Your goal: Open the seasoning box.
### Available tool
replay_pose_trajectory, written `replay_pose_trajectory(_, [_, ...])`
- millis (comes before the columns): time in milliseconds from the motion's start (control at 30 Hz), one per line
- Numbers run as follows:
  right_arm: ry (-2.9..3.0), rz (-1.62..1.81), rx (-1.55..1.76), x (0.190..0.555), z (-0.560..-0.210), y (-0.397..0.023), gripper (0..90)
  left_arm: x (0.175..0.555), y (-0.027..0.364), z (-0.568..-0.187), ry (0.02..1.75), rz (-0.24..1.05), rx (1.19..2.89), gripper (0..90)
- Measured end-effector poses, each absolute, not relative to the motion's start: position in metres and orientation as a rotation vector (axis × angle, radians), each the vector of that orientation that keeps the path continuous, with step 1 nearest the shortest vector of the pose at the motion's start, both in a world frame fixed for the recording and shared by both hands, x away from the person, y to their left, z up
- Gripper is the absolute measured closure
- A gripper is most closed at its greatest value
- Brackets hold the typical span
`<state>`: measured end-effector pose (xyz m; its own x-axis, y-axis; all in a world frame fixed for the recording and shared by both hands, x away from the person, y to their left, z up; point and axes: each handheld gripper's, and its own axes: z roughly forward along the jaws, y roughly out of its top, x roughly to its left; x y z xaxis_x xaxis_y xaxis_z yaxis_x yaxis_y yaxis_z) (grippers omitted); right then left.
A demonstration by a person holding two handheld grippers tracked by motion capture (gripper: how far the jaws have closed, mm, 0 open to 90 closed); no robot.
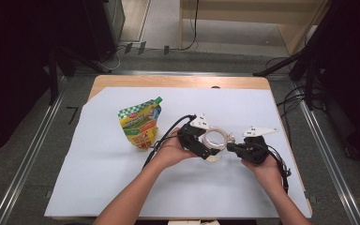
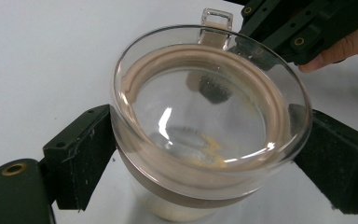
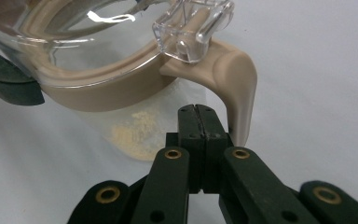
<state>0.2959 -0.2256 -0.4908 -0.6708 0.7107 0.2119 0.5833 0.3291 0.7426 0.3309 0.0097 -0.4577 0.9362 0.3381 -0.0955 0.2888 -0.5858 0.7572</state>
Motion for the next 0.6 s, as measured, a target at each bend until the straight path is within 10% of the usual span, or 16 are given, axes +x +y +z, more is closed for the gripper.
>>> replay_pose_trajectory(600, [2.435, 1.262, 1.192, 0.2961, -0.4902, -0.226, 90.0, 0.331, 0.0075, -0.4489, 0.431, 0.091, 2.271, 11.7])
